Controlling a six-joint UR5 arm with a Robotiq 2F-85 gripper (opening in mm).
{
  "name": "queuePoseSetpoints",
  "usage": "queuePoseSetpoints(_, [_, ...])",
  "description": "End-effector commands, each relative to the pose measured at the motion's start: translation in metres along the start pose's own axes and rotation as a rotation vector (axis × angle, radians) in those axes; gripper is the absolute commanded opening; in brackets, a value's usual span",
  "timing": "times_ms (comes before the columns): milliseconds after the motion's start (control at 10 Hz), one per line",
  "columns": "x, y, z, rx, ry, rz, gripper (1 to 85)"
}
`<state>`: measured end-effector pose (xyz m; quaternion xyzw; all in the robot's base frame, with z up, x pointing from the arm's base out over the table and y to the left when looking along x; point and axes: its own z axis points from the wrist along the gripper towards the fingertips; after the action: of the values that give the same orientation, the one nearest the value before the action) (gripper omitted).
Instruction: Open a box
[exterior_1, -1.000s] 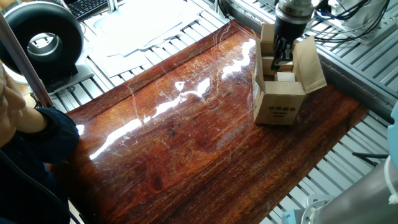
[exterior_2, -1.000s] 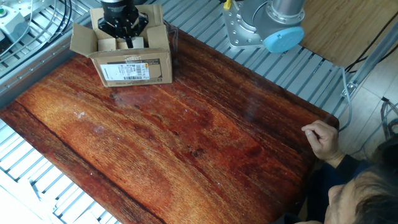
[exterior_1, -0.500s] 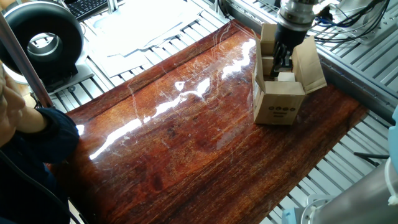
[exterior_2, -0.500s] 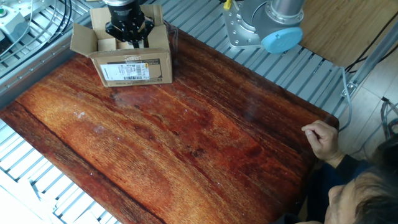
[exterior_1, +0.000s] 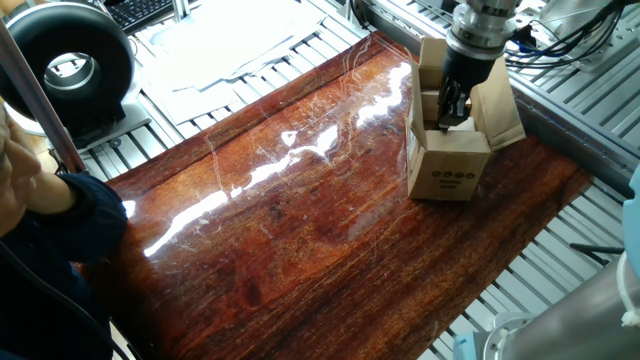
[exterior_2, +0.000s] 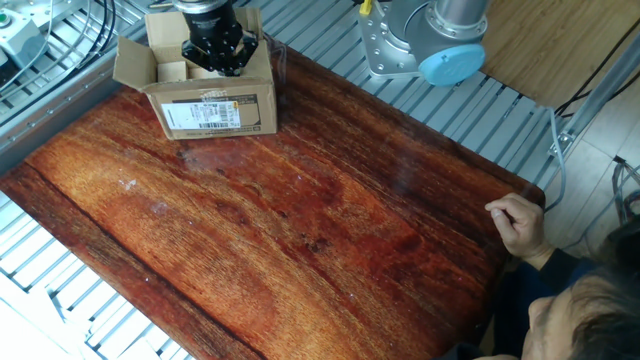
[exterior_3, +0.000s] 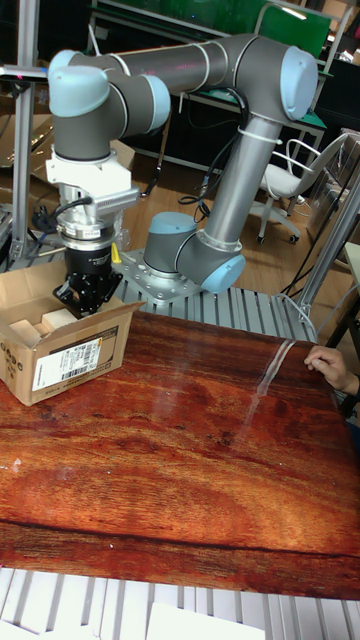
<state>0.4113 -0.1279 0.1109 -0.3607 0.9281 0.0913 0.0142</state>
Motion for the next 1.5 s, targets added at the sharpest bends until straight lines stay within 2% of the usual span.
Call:
queuePoseSetpoints(0, [-0.004,0.012,-0.008,-0.046,-0.004,0.036,1.0])
queuePoseSetpoints(300, [-0.005,0.015,-0.023,-0.087,0.016,0.042,1.0])
queuePoseSetpoints(500, [-0.007,0.018,-0.028,-0.101,0.028,0.052,1.0])
queuePoseSetpoints(900, [-0.01,0.036,-0.048,-0.158,0.059,0.098,1.0])
queuePoseSetpoints(1000, [-0.01,0.039,-0.05,-0.167,0.064,0.108,1.0])
queuePoseSetpoints(1200, [-0.012,0.053,-0.054,-0.215,0.064,0.153,1.0])
queuePoseSetpoints(1400, [-0.011,0.061,-0.056,-0.238,0.07,0.189,1.0])
